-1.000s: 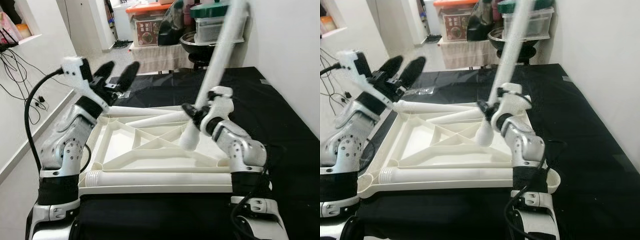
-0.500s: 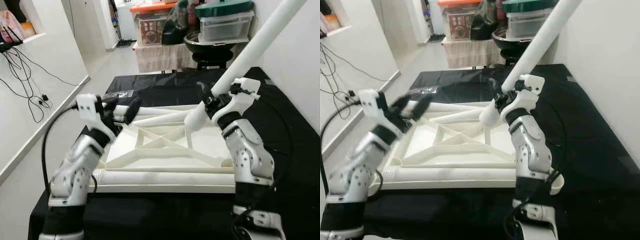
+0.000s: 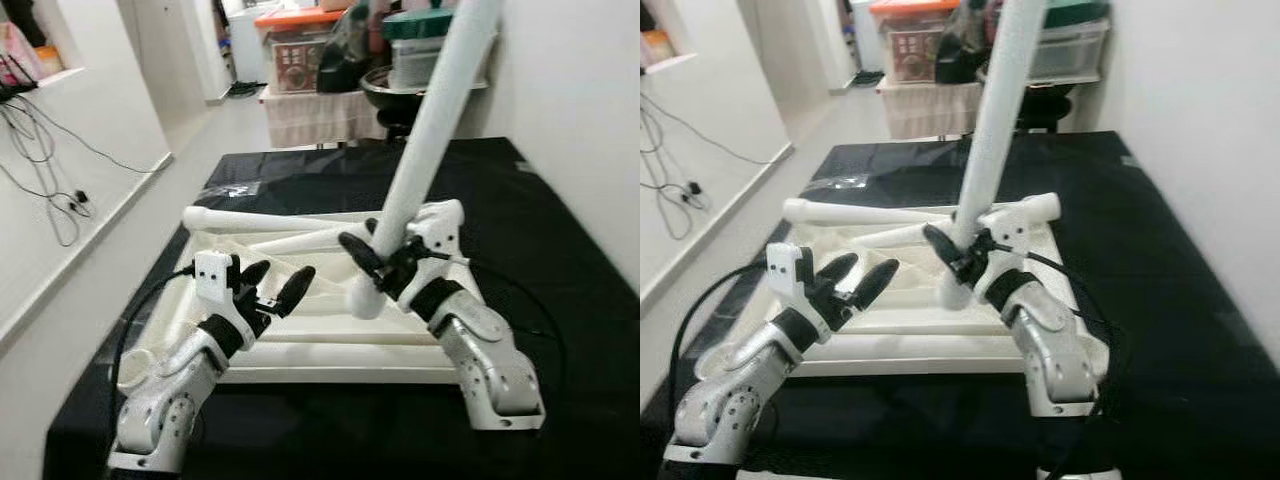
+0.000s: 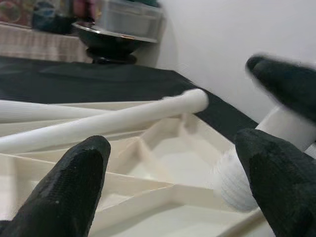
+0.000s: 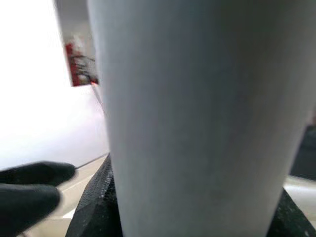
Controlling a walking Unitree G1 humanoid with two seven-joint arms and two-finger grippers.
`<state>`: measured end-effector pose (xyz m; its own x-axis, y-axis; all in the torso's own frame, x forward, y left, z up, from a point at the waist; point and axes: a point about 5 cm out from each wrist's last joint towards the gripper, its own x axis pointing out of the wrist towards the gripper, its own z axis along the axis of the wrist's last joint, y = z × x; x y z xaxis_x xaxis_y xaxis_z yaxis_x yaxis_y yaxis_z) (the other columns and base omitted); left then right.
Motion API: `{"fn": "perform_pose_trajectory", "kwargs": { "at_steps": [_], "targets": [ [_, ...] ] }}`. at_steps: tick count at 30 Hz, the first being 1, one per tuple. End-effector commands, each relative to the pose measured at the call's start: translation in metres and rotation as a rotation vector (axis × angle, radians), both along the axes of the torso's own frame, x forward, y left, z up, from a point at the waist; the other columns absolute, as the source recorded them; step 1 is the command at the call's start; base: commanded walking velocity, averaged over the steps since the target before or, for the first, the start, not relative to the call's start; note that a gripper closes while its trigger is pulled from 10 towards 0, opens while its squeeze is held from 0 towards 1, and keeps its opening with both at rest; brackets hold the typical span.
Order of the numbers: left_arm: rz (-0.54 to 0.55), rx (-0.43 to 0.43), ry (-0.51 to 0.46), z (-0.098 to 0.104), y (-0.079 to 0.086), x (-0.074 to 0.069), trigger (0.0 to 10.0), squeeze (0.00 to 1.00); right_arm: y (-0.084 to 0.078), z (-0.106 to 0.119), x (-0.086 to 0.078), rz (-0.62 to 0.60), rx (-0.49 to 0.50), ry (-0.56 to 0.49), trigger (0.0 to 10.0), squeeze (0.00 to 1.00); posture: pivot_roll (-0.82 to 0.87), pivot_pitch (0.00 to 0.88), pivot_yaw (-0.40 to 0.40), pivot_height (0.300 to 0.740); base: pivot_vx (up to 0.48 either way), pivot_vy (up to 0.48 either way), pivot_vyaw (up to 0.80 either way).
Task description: Building children table
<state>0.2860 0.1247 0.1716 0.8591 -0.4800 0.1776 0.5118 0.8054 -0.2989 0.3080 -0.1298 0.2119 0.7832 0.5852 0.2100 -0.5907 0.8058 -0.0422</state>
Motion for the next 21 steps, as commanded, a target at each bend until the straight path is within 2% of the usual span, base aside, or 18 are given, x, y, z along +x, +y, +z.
{"fn": "perform_pose_trajectory", "kwargs": {
  "at_steps": [1, 5, 7, 8, 9, 10, 13, 17, 21],
  "targets": [
    [-0.033, 0.004, 0.012, -0.003, -0.003, -0.004, 10.0, 0.0, -0.002, -0.002, -0.005, 0.038, 0.008, 0.006, 10.0, 0.0, -0.08, 0.0, 0.106, 0.74, 0.0, -0.48, 0.0],
    [-0.085, 0.026, 0.028, -0.008, -0.009, -0.01, 10.0, 0.0, -0.005, -0.004, -0.015, 0.134, -0.031, 0.003, 10.0, 0.0, -0.08, 0.0, 0.109, 0.74, 0.0, -0.48, 0.0],
    [-0.159, 0.051, 0.035, -0.012, -0.016, -0.019, 10.0, 0.0, -0.009, -0.006, -0.023, 0.206, -0.075, 0.004, 10.0, 0.0, -0.08, 0.0, 0.109, 0.74, 0.0, -0.454, 0.0],
    [-0.159, 0.051, 0.035, -0.012, -0.016, -0.019, 10.0, 0.0, -0.009, -0.006, -0.023, 0.206, -0.075, 0.004, 10.0, 0.0, -0.08, 0.0, 0.109, 0.74, 0.0, -0.428, 0.0],
    [-0.206, 0.077, 0.035, -0.015, -0.018, -0.024, 10.0, 0.0, -0.012, -0.006, -0.025, 0.226, -0.087, 0.008, 10.0, 0.0, -0.08, 0.0, 0.109, 0.74, 0.0, -0.337, 0.0],
    [-0.24, 0.114, 0.04, -0.019, -0.019, -0.028, 10.0, 0.0, -0.015, -0.007, -0.028, 0.251, -0.102, 0.012, 10.0, 0.0, -0.08, 0.0, 0.108, 0.74, 0.0, 0.0, 0.0],
    [-0.253, 0.155, 0.064, -0.025, -0.017, -0.031, 10.0, 0.0, -0.018, -0.008, -0.034, 0.297, -0.124, 0.028, 10.0, 0.0, -0.08, 0.006, 0.108, 0.74, 0.0, 0.0, 0.0],
    [-0.251, 0.16, 0.1, -0.029, -0.014, -0.032, 10.0, 0.0, -0.021, -0.009, -0.041, 0.36, -0.16, 0.045, 10.0, 0.0, -0.08, 0.008, 0.108, 0.74, 0.0, 0.0, 0.0],
    [-0.252, 0.16, 0.103, -0.029, -0.014, -0.033, 10.0, 0.0, -0.022, -0.009, -0.042, 0.371, -0.167, 0.048, 10.0, 0.0, -0.08, 0.008, 0.108, 0.74, 0.0, 0.0, 0.0]
  ]
}}
